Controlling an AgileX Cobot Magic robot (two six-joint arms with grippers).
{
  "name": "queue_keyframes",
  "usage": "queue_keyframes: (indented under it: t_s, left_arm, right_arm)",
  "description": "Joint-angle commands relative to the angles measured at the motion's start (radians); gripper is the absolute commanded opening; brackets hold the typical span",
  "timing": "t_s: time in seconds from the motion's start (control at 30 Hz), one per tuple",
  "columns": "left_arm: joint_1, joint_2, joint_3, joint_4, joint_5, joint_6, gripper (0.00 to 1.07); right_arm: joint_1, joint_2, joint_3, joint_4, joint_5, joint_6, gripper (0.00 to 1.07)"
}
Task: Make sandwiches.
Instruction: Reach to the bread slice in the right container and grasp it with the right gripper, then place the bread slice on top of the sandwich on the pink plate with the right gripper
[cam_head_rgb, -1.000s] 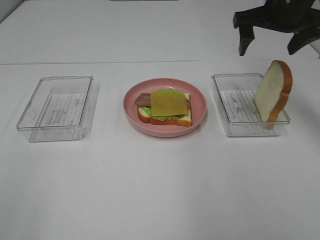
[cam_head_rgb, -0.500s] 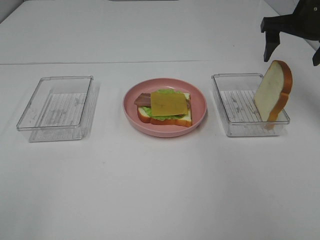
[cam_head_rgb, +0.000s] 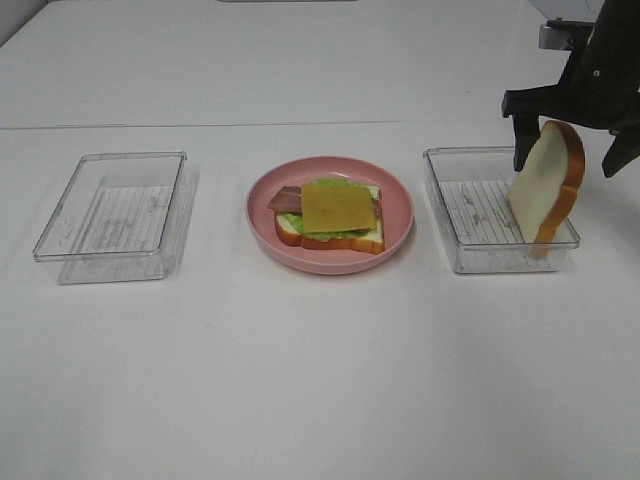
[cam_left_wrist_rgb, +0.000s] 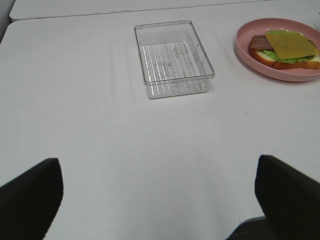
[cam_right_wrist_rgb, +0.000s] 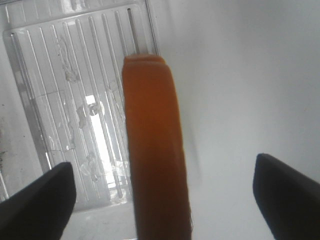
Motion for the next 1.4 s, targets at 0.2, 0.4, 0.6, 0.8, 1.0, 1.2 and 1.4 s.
queue_keyframes:
  t_s: [0.2, 0.4, 0.6, 0.8, 1.0, 1.2, 1.4]
  left_arm:
    - [-0.005, -0.017, -0.001, 0.000, -0.006, 0.003, 1.00]
    - [-0.005, -0.017, -0.001, 0.000, -0.006, 0.003, 1.00]
    - [-0.005, -0.017, -0.001, 0.000, -0.006, 0.003, 1.00]
    - [-0.005, -0.017, -0.001, 0.000, -0.006, 0.003, 1.00]
    - [-0.005, -0.017, -0.001, 0.000, -0.006, 0.003, 1.00]
    - [-0.005, -0.017, -0.001, 0.000, -0.006, 0.003, 1.00]
    - [-0.005, -0.017, -0.001, 0.000, -0.006, 0.003, 1.00]
  right_arm:
    - [-0.003, 0.024, -0.003, -0.007, 0.010, -0.008, 0.68]
    - [-0.003, 0.027, -0.003, -0.008, 0.035, -0.008, 0.26]
    - [-0.003, 0.027, -0.004, -0.016, 0.068, -0.001, 0.00]
    - [-0.003, 0.012, -0.004, 0.006, 0.077, -0.002, 0.00]
    - [-0.002, -0.067, -0.004, 0.108, 0.091, -0.010, 0.00]
    - [-0.002, -0.145, -0.004, 0.259, 0.063, -0.080, 0.00]
    - [0.000, -0.155, 0.005, 0.521, 0.014, -0.191, 0.00]
